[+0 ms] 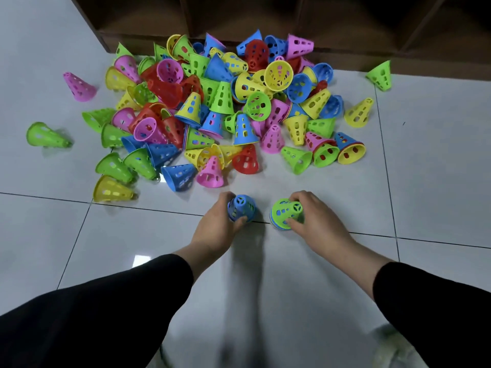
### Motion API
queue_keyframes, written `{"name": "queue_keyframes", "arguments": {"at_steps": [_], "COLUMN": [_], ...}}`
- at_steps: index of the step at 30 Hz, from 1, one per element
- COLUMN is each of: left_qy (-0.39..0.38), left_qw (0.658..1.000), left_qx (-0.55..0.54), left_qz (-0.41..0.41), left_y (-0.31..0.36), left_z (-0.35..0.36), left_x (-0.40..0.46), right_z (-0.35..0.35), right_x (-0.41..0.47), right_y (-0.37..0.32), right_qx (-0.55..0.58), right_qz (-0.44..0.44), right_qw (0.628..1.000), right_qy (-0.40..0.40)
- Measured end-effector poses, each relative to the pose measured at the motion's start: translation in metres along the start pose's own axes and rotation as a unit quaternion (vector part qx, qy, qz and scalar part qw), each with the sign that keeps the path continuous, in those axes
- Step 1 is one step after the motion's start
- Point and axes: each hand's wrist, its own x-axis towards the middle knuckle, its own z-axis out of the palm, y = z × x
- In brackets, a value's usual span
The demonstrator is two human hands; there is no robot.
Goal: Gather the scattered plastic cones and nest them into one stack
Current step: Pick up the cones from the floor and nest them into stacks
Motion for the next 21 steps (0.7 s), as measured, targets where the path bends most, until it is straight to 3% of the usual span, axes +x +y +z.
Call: {"name": "queue_keyframes", "arguments": {"at_steps": [12, 17, 21], "left_qy": [-0.012, -0.04, 0.111], "left_qw": [1.0, 0.998, 0.989], "left_qx": [-0.002, -0.024, -0.029], "left_qz": [-0.007, 0.052, 0.091], "left_y": [0.03, 0.045, 0.06], "left_z": [0.038, 0.029, 0.01], "left_x": [0.058, 0.073, 0.1], "right_z": [-0.019, -0.036, -0.063], "right_x": [0.044, 0.054, 0.09], "right_y": [0.025, 0.04, 0.056], "right_qx": [-0.013, 0.046, 0.037], "right_qz": [0.046, -0.008, 0.002], "right_qw": [0.999, 0.998, 0.99], "right_qy": [0.024, 0.04, 0.136]}}
